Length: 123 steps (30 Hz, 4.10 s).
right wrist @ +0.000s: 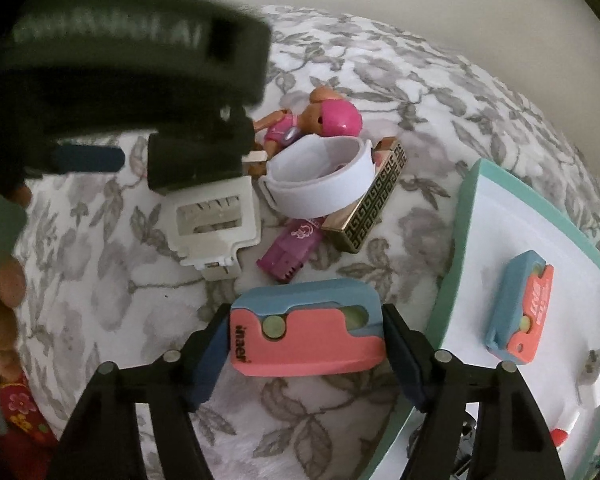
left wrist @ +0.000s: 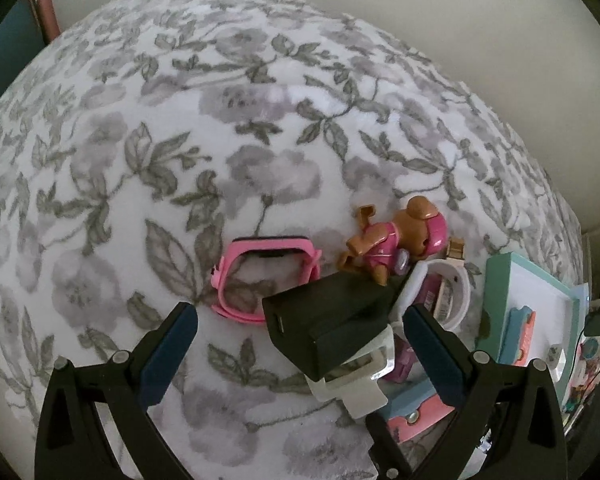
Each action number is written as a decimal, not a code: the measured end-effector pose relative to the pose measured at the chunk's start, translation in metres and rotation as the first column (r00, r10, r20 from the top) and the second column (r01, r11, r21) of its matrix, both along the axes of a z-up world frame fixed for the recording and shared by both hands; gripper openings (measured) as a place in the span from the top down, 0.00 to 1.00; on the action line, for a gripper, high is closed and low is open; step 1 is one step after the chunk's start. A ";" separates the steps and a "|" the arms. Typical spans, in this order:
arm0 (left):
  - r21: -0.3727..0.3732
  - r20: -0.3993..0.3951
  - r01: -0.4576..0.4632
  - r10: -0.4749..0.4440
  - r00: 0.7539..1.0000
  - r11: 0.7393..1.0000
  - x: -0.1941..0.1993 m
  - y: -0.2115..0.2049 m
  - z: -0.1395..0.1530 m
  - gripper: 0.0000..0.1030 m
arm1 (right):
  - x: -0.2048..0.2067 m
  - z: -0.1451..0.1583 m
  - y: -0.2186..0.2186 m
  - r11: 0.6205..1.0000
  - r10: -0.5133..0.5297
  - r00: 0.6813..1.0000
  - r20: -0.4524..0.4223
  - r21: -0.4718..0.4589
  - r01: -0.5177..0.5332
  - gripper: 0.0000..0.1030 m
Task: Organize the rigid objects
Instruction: 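Grasp the coral-and-blue card case with the right gripper while the left grasps the black adapter, then lift the black adapter with the left gripper while the right holds the card case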
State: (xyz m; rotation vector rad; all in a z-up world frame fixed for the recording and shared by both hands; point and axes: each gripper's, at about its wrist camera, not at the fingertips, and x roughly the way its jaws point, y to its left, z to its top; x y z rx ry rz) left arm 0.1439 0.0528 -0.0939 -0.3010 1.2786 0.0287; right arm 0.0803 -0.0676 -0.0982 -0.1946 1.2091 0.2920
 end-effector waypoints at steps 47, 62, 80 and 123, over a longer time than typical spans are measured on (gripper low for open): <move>-0.110 0.023 -0.083 0.086 0.996 0.990 -0.002 0.027 0.009 0.77 | -0.002 0.002 -0.004 1.000 -0.006 1.000 -0.004 0.007 0.006 0.28; -0.014 -0.063 -0.011 0.010 0.998 1.000 -0.024 0.018 0.001 0.43 | -0.012 0.000 0.000 1.000 -0.006 1.000 -0.022 0.002 0.006 0.28; 0.079 -0.098 0.059 -0.051 0.994 0.995 -0.037 -0.003 -0.016 0.43 | -0.039 -0.003 0.007 1.000 -0.006 0.999 -0.049 -0.013 0.005 0.28; 0.124 -0.169 0.213 -0.191 0.967 0.969 -0.099 -0.006 -0.020 0.28 | -0.045 -0.001 0.007 1.000 -0.003 0.998 -0.068 -0.030 0.000 0.28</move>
